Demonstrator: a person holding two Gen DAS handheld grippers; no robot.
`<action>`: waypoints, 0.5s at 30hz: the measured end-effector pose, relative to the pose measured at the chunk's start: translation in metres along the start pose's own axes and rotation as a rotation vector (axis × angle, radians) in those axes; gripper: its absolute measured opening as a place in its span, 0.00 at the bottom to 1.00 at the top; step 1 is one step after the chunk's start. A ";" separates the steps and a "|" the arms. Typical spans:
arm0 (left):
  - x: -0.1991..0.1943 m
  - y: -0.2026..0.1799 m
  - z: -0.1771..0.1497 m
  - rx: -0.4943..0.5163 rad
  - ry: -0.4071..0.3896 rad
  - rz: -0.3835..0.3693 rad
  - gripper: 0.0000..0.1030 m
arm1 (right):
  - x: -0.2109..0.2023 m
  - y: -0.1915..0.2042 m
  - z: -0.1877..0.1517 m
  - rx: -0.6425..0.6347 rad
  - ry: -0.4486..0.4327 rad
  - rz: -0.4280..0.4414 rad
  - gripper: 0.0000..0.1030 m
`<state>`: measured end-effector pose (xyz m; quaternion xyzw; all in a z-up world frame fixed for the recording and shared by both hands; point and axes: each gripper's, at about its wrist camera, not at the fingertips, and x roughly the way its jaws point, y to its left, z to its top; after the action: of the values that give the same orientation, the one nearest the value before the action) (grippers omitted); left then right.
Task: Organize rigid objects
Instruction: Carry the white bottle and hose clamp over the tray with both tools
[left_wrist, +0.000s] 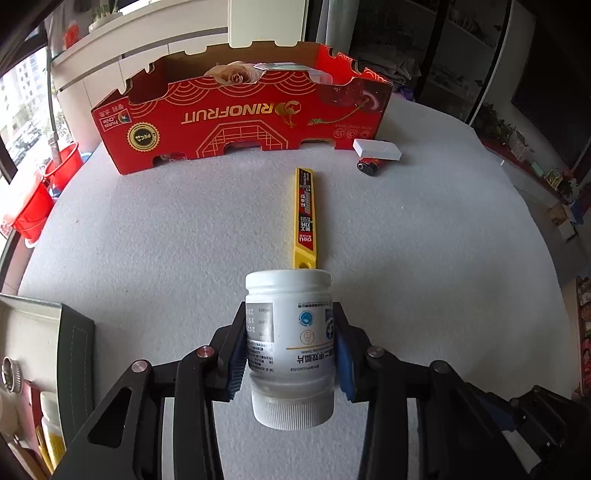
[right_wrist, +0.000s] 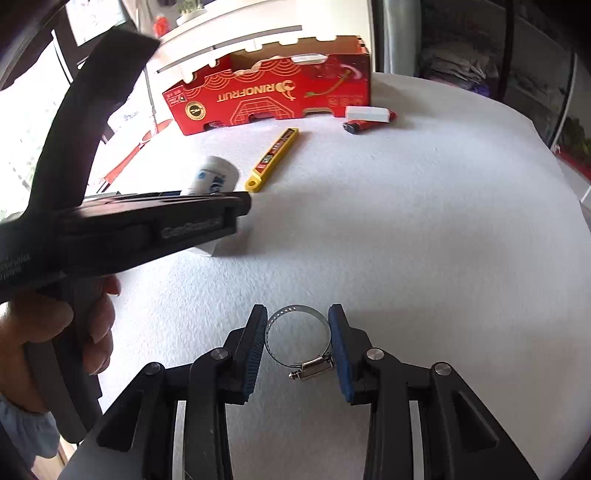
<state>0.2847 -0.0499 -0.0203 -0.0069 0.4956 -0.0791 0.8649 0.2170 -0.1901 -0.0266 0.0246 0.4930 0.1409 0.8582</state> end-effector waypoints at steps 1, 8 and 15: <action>-0.007 -0.002 -0.007 -0.007 -0.009 -0.012 0.42 | -0.005 -0.002 -0.004 0.018 0.001 0.003 0.35; -0.074 -0.018 -0.054 -0.011 -0.079 -0.052 0.42 | -0.053 -0.003 -0.044 0.089 -0.015 0.023 0.35; -0.139 -0.013 -0.104 -0.051 -0.133 -0.055 0.42 | -0.094 0.015 -0.069 0.091 -0.042 0.015 0.35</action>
<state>0.1249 -0.0358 0.0468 -0.0475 0.4384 -0.0895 0.8930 0.1101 -0.2073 0.0199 0.0702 0.4804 0.1244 0.8653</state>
